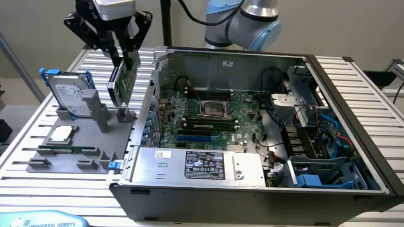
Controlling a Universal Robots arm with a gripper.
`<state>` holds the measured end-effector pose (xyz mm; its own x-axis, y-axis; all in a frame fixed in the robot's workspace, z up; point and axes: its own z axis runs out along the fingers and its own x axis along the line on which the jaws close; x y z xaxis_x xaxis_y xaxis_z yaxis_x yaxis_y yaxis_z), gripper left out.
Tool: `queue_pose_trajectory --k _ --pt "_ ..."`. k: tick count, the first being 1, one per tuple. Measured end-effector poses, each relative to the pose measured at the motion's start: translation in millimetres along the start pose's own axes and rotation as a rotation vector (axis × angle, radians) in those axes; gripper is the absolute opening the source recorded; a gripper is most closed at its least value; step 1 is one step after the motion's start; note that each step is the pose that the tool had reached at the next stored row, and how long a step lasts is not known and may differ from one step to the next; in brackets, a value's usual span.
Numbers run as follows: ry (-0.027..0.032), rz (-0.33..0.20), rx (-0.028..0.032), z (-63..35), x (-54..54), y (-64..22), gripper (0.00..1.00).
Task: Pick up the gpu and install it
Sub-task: 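Pick up the gpu and move the gpu toward the slot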
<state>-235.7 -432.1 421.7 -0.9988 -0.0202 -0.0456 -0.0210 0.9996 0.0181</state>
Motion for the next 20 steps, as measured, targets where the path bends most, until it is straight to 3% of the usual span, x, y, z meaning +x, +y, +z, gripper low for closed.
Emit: queue_pose_trajectory --k 4,9,16,20 --pt "0.0081 0.0 -0.0004 -13.0 -18.8 -0.1 0.27" --pt "0.0154 0.0 0.001 -13.4 -41.7 -0.6 0.27" --pt "0.0163 0.0 0.0181 -6.9 -73.0 -1.2 0.27" --pt "0.0167 0.0 0.0224 -0.8 -91.1 -0.4 0.27"
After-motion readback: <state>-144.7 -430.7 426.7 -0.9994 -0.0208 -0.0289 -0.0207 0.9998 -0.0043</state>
